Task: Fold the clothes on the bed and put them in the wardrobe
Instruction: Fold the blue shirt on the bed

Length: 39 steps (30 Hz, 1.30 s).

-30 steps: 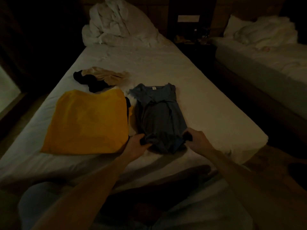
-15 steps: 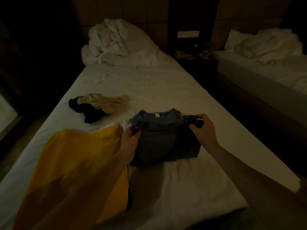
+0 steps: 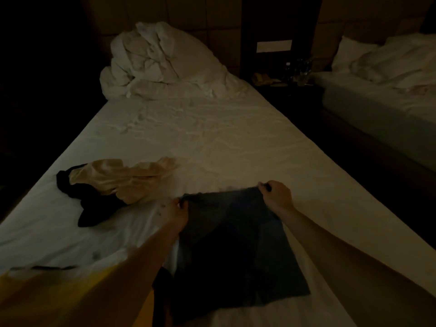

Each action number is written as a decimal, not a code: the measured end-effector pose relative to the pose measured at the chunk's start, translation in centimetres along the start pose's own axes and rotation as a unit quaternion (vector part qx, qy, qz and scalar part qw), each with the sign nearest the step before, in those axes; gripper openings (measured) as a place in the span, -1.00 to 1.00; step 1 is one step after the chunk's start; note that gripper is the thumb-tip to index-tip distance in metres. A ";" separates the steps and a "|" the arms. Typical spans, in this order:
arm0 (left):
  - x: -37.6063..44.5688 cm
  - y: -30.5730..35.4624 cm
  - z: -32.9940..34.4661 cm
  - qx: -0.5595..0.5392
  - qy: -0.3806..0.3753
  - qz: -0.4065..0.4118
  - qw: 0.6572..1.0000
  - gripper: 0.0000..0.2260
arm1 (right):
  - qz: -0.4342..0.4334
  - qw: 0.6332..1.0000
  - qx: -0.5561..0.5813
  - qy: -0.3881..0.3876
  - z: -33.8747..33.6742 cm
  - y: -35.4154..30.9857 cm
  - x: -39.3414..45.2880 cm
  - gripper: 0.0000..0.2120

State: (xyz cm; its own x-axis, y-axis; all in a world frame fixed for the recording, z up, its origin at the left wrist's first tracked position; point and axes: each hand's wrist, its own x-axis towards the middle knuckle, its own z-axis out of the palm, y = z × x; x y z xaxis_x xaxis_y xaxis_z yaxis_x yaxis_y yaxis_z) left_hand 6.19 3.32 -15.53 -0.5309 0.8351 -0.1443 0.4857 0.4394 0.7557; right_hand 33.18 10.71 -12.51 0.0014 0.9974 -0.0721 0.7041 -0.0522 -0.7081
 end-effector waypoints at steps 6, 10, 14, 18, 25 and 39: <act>1.5 -1.2 1.8 0.075 -0.070 0.057 0.993 -0.71 | 0.027 0.989 -0.106 -0.099 1.9 2.5 2.3 -0.50; -0.4 0.6 0.5 -0.054 -0.050 0.042 0.996 -0.86 | 0.007 0.996 -0.025 -0.089 -0.3 1.0 0.3 -0.66; -4.8 2.9 -3.0 -0.188 -0.100 0.020 0.977 -0.74 | -0.053 0.996 0.049 -0.045 -4.3 -1.2 -3.9 -0.74; -10.2 5.4 -7.5 -0.278 -0.068 0.038 0.957 -0.91 | -0.096 0.991 0.097 0.009 -8.4 -2.8 -9.3 -0.81; -21.4 8.2 -13.5 -0.328 -0.098 0.117 0.932 -0.88 | -0.133 0.955 0.264 0.017 -15.9 -5.2 -20.4 -0.85; -35.1 6.1 -23.1 -0.353 -0.033 0.190 0.916 -0.87 | -0.171 0.903 0.392 -0.048 -21.4 -8.9 -35.2 -0.88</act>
State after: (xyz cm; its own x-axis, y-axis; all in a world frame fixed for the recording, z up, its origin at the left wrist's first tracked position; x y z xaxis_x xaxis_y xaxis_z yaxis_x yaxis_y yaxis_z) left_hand 11.70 -30.95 8.88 -0.3626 0.9113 0.1950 0.0457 -0.1916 0.9804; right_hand 42.03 -22.83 11.34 -0.2087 0.9550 0.2106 -0.0672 0.2009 -0.9773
